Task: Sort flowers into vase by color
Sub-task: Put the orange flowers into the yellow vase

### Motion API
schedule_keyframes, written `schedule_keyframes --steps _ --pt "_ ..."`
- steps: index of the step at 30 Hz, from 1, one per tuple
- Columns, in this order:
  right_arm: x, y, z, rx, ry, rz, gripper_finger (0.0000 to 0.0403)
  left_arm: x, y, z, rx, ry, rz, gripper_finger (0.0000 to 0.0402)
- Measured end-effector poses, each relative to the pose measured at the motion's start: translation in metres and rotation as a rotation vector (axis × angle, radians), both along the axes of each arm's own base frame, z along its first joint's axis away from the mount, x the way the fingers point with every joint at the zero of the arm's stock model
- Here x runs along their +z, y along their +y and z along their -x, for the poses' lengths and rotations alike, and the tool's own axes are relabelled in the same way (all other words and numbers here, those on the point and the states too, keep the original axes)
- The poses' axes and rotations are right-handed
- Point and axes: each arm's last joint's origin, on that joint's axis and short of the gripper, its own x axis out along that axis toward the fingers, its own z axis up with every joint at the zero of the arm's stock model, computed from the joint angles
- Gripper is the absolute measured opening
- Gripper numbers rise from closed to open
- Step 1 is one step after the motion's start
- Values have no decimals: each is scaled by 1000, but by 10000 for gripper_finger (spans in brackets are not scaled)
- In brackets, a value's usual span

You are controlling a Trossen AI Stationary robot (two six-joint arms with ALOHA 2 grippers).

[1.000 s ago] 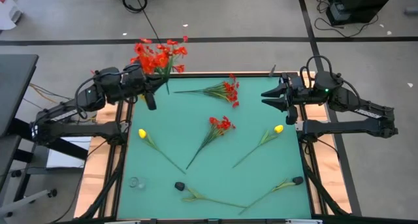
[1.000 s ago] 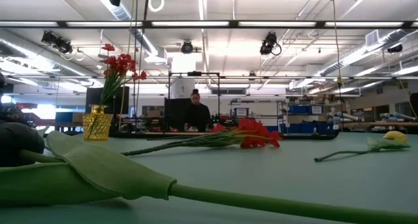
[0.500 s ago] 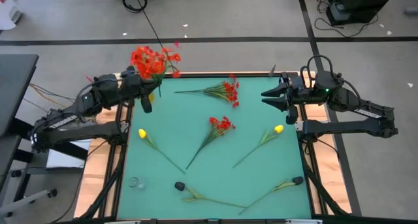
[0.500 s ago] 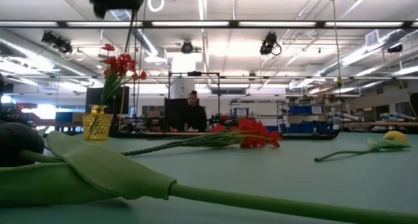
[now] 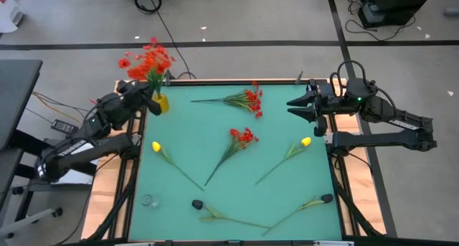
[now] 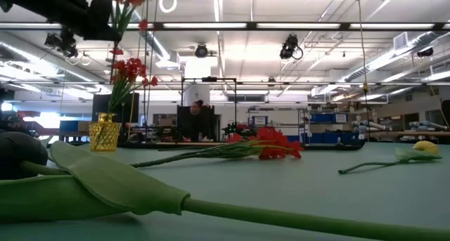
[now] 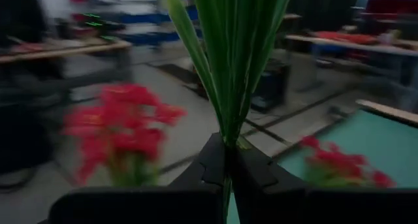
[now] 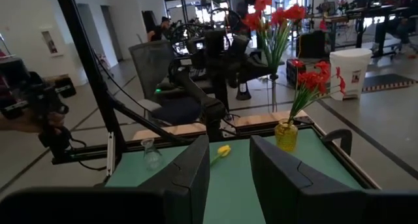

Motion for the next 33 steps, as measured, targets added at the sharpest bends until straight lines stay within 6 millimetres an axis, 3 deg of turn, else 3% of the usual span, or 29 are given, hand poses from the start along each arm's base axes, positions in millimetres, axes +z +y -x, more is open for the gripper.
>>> schedule_keyframes --steps 16,23,33 --pt "0 0 0 0 0 0 119 -6 17 6 214 -37 17 19" --pt "0 0 0 0 0 0 119 -47 22 4 254 -144 -8 19" --pt "0 0 0 0 1 0 119 -79 25 5 380 -173 6 20"
